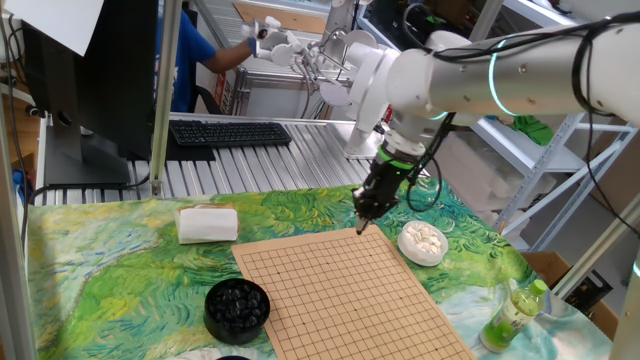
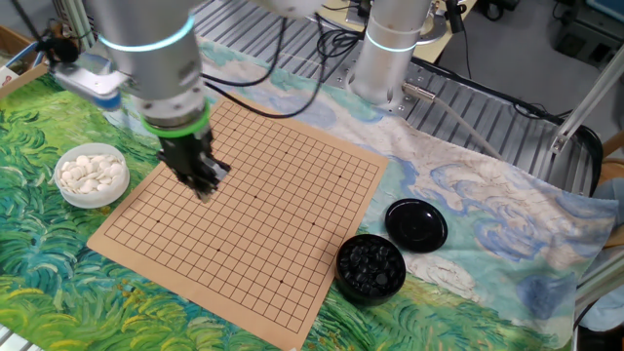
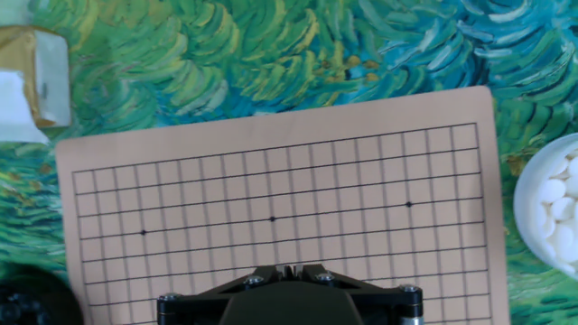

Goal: Play the first move as black on the 3-4 point in the upper right corner of the Go board

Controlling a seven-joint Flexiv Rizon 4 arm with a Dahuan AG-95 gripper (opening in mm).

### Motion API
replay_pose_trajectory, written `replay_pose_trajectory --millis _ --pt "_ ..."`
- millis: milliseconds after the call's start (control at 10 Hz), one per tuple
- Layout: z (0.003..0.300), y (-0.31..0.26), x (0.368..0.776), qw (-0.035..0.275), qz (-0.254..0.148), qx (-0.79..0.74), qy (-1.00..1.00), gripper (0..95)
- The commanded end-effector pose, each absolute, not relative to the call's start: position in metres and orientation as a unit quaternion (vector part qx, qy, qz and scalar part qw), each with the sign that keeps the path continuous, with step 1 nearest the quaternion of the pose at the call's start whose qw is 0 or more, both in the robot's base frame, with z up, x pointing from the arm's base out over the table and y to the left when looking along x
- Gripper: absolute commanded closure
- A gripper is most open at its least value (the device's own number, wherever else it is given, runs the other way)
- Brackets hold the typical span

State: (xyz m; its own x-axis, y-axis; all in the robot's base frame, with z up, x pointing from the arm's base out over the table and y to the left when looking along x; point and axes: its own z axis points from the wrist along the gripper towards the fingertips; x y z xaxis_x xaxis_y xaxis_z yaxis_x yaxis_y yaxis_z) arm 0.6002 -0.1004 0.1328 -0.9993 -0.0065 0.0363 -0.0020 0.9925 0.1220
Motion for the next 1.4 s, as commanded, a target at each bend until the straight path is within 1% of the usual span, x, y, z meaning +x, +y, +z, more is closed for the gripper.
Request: replay_pose_trajectory --millis 100,400,700,1400 --pt "0.129 -0.11 0.598 0.019 -0.071 0.005 -0.997 95.0" --pt "0.123 -0.124 0.593 0.018 -0.09 0.006 -0.996 95.0" --pt "0.111 -0.134 0.589 0.017 -0.111 0.006 -0.994 95.0" --pt "0.106 -0.134 0.588 0.026 -0.117 -0.002 -0.993 95.0"
